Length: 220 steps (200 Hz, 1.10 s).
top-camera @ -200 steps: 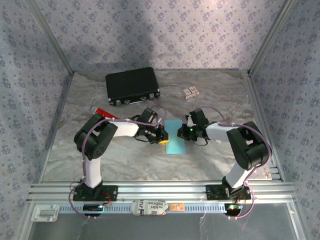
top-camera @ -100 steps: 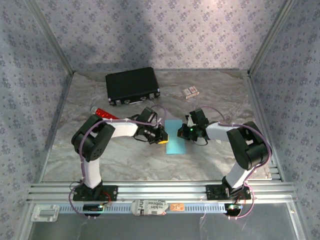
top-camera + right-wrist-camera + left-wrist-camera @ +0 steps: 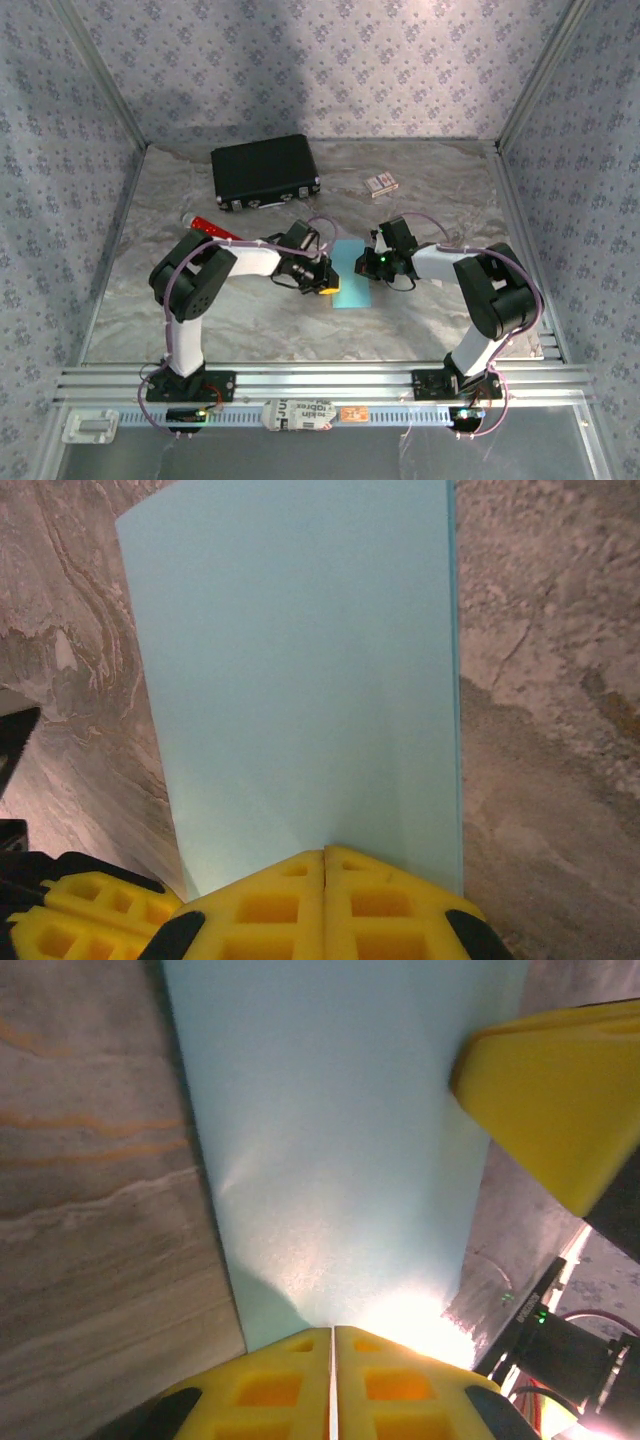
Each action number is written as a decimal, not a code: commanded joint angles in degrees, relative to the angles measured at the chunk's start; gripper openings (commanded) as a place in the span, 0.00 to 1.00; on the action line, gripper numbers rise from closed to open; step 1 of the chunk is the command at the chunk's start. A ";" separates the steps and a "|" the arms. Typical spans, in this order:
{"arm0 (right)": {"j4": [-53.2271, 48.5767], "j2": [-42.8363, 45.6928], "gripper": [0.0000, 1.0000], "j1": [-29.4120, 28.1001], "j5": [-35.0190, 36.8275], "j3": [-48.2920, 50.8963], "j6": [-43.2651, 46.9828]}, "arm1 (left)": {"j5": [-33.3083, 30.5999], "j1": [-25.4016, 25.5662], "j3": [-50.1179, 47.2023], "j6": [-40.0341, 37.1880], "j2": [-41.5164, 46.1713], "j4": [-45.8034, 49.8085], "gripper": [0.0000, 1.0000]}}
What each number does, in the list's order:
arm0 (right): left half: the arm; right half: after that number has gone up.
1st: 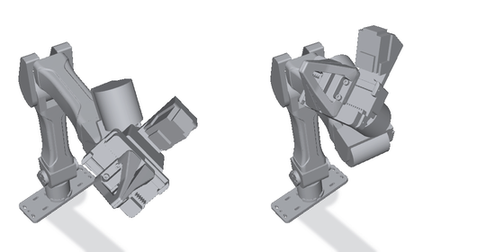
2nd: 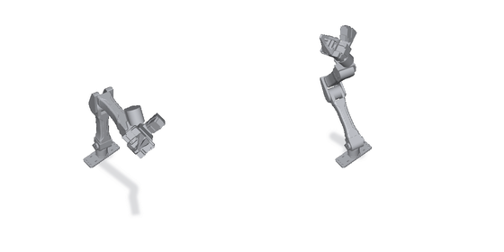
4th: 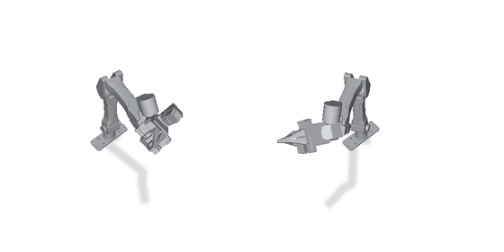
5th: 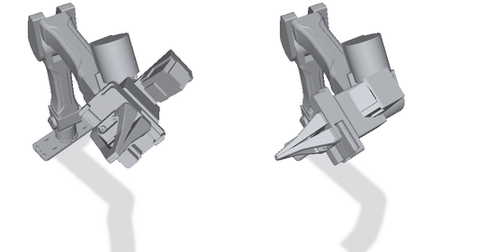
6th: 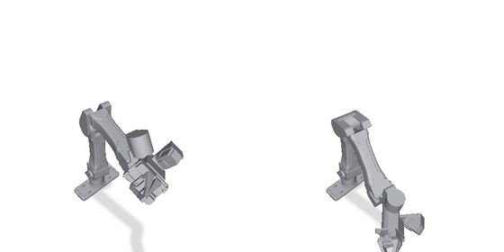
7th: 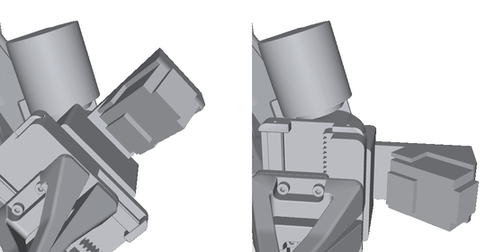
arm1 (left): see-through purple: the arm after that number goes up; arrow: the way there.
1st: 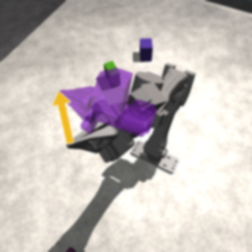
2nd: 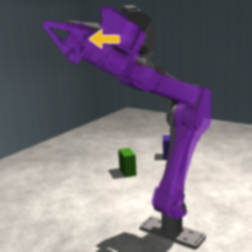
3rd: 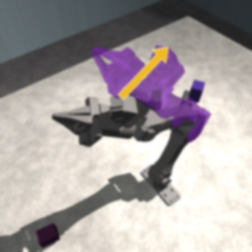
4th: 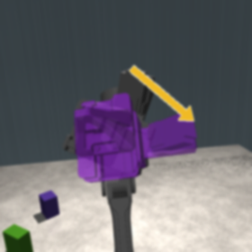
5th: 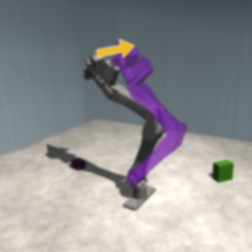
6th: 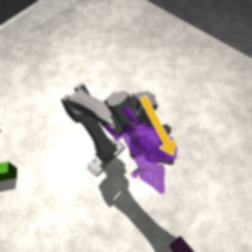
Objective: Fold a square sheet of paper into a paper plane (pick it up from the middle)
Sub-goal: First fold the square sheet of paper in half at the center of the table, then fold the triangle a second time at the center of the table.
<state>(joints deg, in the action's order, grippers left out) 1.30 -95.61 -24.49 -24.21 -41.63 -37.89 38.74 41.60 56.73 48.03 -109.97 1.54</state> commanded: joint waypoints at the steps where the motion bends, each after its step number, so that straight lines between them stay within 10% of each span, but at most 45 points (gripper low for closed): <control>1: -8.36 -1.83 0.00 0.59 4.51 1.22 1.41 | -0.96 0.03 -0.85 -0.76 -0.19 1.48 0.10; 85: -7.85 -0.89 0.00 0.50 2.94 0.52 1.41 | -2.70 -3.53 4.75 -1.00 5.07 2.72 0.12; 220: -8.04 -0.79 0.00 0.43 2.06 0.07 3.89 | -8.20 -6.50 22.25 -5.62 -12.88 8.38 0.11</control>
<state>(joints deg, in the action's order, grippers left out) -0.21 -95.59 -24.45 -24.27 -42.37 -35.46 31.86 35.62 77.10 45.04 -121.69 7.16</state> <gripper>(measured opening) 0.052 0.106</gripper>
